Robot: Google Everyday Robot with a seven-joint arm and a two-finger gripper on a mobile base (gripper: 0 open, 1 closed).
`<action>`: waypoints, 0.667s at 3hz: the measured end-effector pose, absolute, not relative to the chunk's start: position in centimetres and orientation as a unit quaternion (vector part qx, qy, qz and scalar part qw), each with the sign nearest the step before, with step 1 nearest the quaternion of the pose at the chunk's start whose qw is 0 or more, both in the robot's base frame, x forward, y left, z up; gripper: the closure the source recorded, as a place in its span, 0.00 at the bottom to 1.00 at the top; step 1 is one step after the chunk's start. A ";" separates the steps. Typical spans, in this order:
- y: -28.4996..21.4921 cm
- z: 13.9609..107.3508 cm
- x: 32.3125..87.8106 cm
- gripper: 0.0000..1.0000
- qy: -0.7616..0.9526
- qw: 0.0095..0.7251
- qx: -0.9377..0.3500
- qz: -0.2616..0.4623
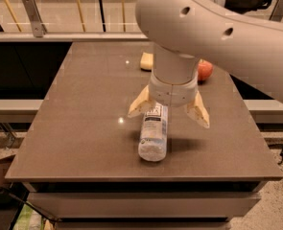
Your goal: Pick blue plastic bottle
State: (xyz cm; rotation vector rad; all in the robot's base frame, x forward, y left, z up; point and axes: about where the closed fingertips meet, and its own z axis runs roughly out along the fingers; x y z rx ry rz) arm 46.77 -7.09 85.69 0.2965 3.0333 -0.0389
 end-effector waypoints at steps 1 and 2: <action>-7.8 85.1 47.1 0.00 0.995 0.047 0.092 0.015; -7.5 84.5 47.5 0.00 0.996 0.042 0.078 0.023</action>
Offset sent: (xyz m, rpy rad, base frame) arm 0.0136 0.0037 -0.0211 0.0825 0.0270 0.0833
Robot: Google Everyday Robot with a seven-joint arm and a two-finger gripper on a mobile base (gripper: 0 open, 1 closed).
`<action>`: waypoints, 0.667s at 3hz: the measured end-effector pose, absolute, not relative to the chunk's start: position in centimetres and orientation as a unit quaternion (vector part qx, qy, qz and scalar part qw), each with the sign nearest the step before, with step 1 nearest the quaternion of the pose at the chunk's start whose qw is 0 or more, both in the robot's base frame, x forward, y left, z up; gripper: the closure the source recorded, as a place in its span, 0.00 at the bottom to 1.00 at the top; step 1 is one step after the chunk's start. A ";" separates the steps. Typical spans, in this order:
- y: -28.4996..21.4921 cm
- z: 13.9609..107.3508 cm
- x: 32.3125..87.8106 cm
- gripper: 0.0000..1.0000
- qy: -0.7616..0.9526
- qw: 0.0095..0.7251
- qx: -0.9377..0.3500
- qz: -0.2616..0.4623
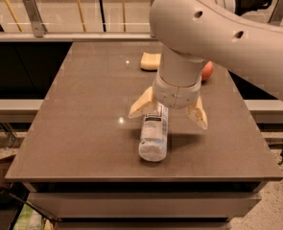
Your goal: Pick blue plastic bottle
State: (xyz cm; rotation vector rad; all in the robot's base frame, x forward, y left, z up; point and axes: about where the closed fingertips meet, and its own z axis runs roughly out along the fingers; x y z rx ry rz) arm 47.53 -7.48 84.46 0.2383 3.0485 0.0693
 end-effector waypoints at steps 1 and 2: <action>-6.4 83.9 47.9 0.00 0.997 0.035 0.063 0.019; -5.0 83.3 48.3 0.00 0.998 0.027 0.047 0.009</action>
Offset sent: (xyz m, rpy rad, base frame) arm 0.0132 0.0445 -0.0201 -0.0555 0.0602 0.1001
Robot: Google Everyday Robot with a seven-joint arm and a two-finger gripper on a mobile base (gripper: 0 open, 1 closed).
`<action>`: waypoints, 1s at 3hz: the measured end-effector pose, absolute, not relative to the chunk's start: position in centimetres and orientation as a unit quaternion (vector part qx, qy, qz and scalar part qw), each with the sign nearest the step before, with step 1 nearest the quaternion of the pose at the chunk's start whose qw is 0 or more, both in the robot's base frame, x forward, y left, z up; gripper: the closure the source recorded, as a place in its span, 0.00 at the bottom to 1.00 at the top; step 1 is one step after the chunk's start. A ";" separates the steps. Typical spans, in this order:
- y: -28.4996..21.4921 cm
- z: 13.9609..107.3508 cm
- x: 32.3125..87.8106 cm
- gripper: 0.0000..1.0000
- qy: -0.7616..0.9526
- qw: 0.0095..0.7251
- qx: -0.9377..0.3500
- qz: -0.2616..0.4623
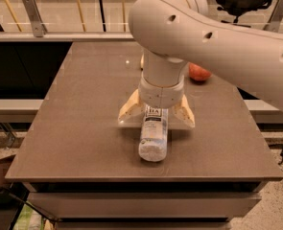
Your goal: Pick blue plastic bottle
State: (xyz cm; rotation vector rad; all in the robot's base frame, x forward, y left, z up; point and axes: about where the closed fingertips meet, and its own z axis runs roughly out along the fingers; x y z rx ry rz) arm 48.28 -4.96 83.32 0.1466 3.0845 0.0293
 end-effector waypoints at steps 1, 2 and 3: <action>-4.9 83.3 48.3 0.17 0.999 0.028 0.046 0.010; -4.9 83.4 48.3 0.40 0.998 0.030 0.045 0.010; -4.9 83.4 48.3 0.64 0.998 0.031 0.045 0.011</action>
Offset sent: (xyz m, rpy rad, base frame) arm 0.0002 0.0009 -0.0001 -0.0004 -0.0017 0.0030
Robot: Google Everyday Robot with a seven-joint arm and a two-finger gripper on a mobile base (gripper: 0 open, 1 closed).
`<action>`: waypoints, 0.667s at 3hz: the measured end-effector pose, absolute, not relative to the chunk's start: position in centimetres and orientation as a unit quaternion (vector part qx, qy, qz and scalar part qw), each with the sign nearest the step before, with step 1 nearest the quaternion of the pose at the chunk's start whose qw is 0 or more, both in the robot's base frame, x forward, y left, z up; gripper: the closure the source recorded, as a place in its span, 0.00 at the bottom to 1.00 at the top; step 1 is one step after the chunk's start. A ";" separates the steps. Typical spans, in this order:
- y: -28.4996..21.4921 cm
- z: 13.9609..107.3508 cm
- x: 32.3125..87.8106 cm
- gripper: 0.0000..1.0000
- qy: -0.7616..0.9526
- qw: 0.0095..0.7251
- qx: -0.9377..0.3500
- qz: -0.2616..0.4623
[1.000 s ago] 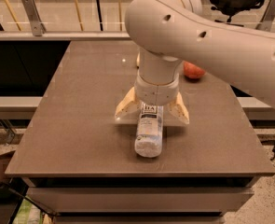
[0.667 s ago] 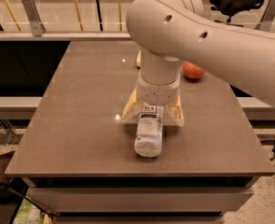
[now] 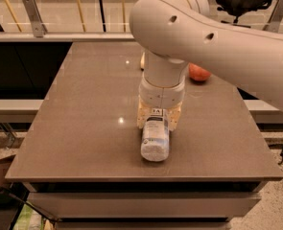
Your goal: Pick blue plastic bottle
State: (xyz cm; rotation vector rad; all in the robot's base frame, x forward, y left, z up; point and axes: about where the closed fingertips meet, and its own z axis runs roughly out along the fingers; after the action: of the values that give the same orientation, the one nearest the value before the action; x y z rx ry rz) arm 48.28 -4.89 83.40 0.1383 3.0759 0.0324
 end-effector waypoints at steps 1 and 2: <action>-4.9 83.4 48.3 0.85 0.998 0.033 0.045 0.011; -4.9 83.5 48.2 1.00 0.998 0.034 0.044 0.011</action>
Offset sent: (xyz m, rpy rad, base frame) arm -0.0001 -0.0002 0.0003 0.0006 -0.0027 0.0007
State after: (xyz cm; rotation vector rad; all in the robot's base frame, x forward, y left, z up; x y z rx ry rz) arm 48.25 -4.93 83.46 0.1359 3.0702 0.0348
